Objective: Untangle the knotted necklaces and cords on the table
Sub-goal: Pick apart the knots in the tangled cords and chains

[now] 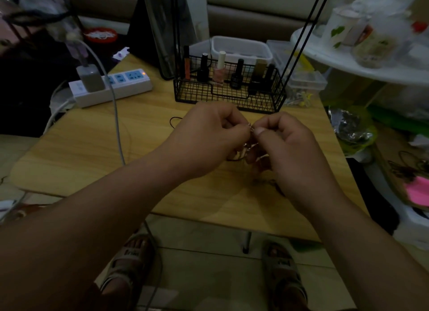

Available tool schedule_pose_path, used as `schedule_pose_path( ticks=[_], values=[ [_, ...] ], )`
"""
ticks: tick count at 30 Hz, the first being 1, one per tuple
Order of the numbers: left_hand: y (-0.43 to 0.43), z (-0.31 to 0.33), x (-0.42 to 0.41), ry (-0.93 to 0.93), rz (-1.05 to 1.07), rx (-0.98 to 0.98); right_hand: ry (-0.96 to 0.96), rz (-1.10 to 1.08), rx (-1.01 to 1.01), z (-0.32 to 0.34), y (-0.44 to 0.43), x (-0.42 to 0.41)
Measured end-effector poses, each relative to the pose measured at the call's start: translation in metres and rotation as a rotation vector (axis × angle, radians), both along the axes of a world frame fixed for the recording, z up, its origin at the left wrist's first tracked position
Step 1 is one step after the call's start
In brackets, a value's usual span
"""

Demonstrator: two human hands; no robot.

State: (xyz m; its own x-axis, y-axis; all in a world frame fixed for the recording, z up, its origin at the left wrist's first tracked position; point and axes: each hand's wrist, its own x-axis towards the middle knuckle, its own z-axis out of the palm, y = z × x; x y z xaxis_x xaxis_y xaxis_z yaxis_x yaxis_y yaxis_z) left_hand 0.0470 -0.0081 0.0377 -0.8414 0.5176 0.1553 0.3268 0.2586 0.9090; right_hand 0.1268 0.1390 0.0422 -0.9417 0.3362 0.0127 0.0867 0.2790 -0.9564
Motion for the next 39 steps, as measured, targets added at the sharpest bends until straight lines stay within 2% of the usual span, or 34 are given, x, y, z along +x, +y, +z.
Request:
schedule_pose_path(
  ticks=[4,8,13,16,18,20,25,31,39],
  values=[
    [-0.003,0.002,-0.002,-0.022,0.013,0.046,-0.079,0.089,-0.081,0.002,0.000,0.000],
    [-0.006,0.001,-0.007,-0.061,0.032,0.079,-0.060,0.096,0.010,-0.002,0.003,0.000],
    [-0.007,0.000,-0.007,-0.096,-0.007,0.032,-0.015,0.080,0.137,-0.002,0.006,0.001],
    [-0.007,-0.001,-0.008,-0.005,-0.002,-0.003,-0.006,0.072,0.170,-0.002,0.009,0.001],
    [-0.008,0.002,-0.008,0.086,-0.071,-0.056,0.003,0.072,0.168,-0.003,0.011,0.002],
    [-0.008,0.003,-0.008,0.114,-0.133,-0.089,0.010,0.063,0.151,-0.003,0.013,0.004],
    [-0.008,0.001,-0.008,0.204,-0.118,-0.134,0.029,0.035,0.201,-0.005,0.015,0.006],
    [-0.007,0.001,-0.006,0.194,-0.142,-0.123,0.106,0.029,0.286,-0.006,0.015,0.007],
    [-0.008,-0.003,-0.006,0.264,-0.135,-0.168,0.101,0.038,0.404,-0.009,0.015,0.007]
  ],
)
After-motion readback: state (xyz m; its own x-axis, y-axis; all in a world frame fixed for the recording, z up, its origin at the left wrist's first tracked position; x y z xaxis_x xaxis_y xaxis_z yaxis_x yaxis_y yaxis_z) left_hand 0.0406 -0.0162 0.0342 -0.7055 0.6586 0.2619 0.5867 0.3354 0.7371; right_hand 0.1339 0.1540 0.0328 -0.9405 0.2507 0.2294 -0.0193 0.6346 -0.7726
